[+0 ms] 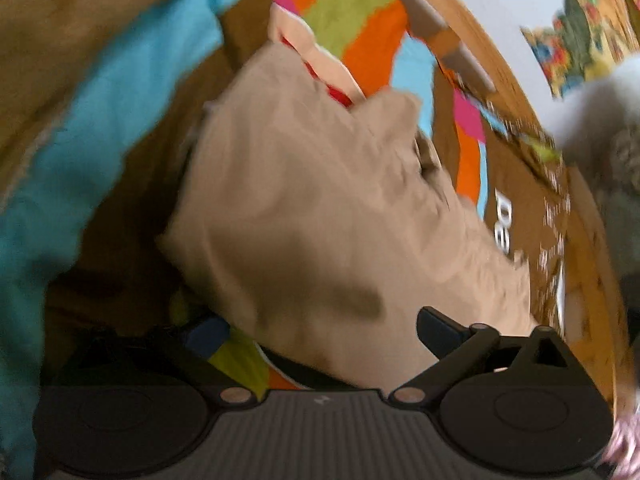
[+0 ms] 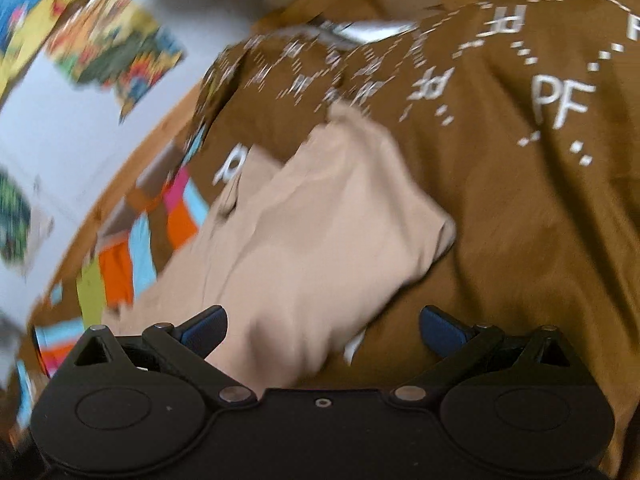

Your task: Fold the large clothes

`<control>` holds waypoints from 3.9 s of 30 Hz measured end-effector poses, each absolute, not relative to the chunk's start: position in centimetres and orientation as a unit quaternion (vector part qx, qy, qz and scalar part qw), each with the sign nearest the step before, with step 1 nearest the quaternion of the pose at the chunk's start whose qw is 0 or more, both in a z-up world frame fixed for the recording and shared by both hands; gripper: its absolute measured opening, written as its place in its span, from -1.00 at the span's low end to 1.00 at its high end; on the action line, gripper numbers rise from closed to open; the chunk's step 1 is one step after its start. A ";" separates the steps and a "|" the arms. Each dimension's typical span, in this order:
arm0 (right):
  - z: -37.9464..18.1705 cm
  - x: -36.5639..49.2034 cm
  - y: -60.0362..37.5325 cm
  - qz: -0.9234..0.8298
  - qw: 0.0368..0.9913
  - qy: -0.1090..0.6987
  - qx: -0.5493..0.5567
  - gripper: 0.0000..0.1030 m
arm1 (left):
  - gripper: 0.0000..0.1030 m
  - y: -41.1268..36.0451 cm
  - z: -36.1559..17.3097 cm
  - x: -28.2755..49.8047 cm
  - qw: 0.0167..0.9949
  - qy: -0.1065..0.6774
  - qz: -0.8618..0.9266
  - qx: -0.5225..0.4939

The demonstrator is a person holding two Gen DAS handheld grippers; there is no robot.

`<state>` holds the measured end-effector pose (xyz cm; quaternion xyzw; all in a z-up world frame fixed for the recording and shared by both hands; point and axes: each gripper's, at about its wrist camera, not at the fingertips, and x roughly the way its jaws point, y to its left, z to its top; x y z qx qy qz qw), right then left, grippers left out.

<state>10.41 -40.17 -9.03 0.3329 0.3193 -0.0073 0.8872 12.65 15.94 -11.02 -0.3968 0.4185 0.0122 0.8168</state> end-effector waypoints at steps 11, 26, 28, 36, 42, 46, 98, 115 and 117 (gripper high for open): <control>-9.6 11.1 -44.0 -0.111 0.856 0.297 0.408 -0.36 | -0.87 17.7 -10.0 11.1 0.832 0.374 0.084 -0.400; -2.7 5.6 -42.7 -0.083 0.910 0.253 0.319 -0.92 | -0.98 17.3 -6.1 7.6 0.849 0.374 0.088 -0.363; -3.0 5.6 -42.6 -0.083 0.911 0.278 0.292 -0.89 | -0.97 17.5 -6.9 8.0 0.844 0.381 0.091 -0.367; -4.2 6.3 -38.5 -0.136 0.942 0.297 0.080 -0.37 | -0.80 17.5 -7.6 8.4 0.839 0.401 0.100 -0.355; -3.5 6.2 -33.1 -0.104 0.966 0.212 -0.105 0.02 | -0.47 17.3 -8.2 8.8 0.834 0.415 0.106 -0.347; -4.2 7.5 -29.6 -0.009 0.968 0.209 -0.136 0.01 | -0.01 17.0 -8.6 9.0 0.833 0.427 0.122 -0.331; -12.1 11.3 -23.7 0.176 0.950 0.237 -0.098 0.38 | -1.00 1.4 4.5 8.9 0.967 0.229 -0.099 -0.053; -5.5 9.5 -42.4 0.092 0.944 0.206 0.239 -0.10 | -1.00 -19.1 1.3 12.2 0.898 0.263 -0.350 0.047; -5.5 8.6 -45.3 0.091 0.929 0.207 0.292 -0.10 | -1.00 -20.3 -0.4 12.3 0.885 0.283 -0.367 0.045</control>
